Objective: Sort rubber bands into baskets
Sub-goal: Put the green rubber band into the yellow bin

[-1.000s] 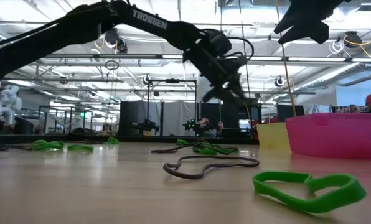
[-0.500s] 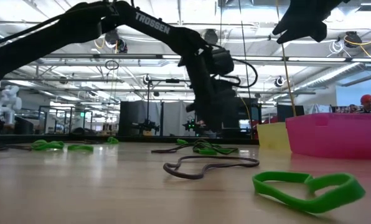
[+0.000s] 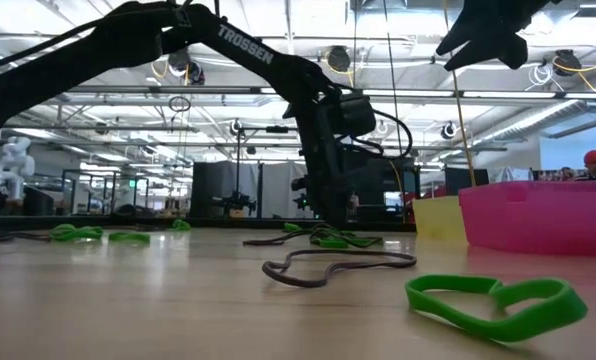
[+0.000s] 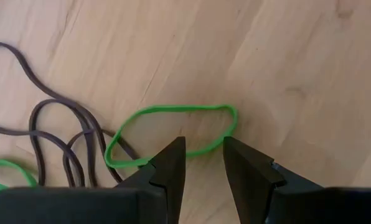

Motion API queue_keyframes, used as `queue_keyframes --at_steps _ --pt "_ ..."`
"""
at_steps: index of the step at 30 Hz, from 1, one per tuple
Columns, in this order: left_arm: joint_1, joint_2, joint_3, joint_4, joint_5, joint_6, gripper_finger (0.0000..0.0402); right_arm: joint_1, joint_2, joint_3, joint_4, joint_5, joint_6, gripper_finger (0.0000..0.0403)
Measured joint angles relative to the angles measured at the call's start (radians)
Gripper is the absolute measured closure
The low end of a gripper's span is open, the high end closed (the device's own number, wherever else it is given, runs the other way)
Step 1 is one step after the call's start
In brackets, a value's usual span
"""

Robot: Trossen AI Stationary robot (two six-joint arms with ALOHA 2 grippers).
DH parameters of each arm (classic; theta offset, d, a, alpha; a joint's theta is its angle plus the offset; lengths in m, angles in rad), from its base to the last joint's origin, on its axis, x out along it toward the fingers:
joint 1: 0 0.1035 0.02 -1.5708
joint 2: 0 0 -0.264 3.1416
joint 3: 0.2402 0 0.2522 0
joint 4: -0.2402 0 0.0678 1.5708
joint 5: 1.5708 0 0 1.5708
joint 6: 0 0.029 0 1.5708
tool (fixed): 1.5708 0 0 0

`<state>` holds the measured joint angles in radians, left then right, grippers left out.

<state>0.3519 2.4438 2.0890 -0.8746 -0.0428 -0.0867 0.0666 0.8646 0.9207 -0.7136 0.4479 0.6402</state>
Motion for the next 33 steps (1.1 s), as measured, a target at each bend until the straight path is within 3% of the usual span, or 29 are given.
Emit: queue_keyframes --at_steps 15,18,22,29,33 --pt "0.001 0.0 -0.001 -0.115 -0.004 0.261 0.029 0.0 0.0 0.0 0.065 -0.004 0.028 0.0234" --pt "0.001 0.005 0.0 -0.137 -0.01 0.26 0.0319 0.0 0.0 0.0 0.088 -0.005 0.008 0.0234" --pt "-0.001 0.007 0.001 -0.13 -0.009 0.238 0.0389 0.0 0.0 0.0 0.118 -0.009 -0.003 0.0234" --pt "-0.001 0.015 0.088 -0.15 -0.008 0.233 0.0398 0.001 0.0 0.0 0.112 -0.045 0.0 0.0234" --pt "-0.014 0.014 0.17 -0.146 0.117 0.232 0.0399 0.001 0.0 0.0 0.111 -0.082 0.002 0.0234"
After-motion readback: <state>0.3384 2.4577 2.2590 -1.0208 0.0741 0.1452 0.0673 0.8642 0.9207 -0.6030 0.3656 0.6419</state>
